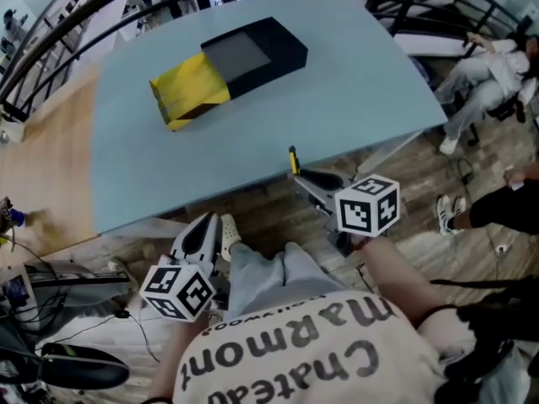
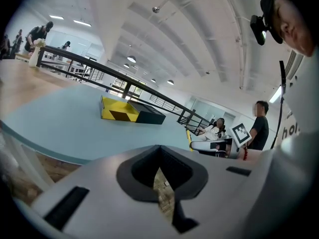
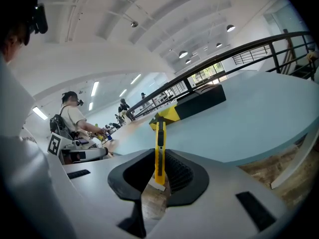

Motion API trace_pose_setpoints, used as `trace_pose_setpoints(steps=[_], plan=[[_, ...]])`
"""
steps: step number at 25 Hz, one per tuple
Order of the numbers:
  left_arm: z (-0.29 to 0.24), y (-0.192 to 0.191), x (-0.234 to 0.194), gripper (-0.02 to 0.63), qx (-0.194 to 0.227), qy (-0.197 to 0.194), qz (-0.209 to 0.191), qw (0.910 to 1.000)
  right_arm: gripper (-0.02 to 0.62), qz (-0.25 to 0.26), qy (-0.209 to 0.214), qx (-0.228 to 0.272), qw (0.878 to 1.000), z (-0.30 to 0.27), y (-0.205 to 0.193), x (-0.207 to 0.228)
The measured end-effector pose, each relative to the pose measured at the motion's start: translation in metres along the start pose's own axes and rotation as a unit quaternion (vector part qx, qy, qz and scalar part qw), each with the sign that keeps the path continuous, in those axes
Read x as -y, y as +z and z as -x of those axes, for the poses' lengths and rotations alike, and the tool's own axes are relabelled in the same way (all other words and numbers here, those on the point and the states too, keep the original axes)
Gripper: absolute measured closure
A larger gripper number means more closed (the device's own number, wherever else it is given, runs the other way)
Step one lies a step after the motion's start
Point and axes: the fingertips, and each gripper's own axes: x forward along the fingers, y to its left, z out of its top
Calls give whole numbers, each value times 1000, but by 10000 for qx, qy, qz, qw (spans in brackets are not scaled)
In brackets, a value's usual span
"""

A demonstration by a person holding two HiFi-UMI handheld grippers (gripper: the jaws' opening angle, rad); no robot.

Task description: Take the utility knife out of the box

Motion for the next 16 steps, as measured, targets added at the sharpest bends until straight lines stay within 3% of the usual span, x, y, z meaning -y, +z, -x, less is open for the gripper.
trace_pose_setpoints(steps=[16], plan=[[2, 2, -1, 604, 100, 3, -60, 9999, 514, -58, -177, -65, 9998, 1, -6, 9]])
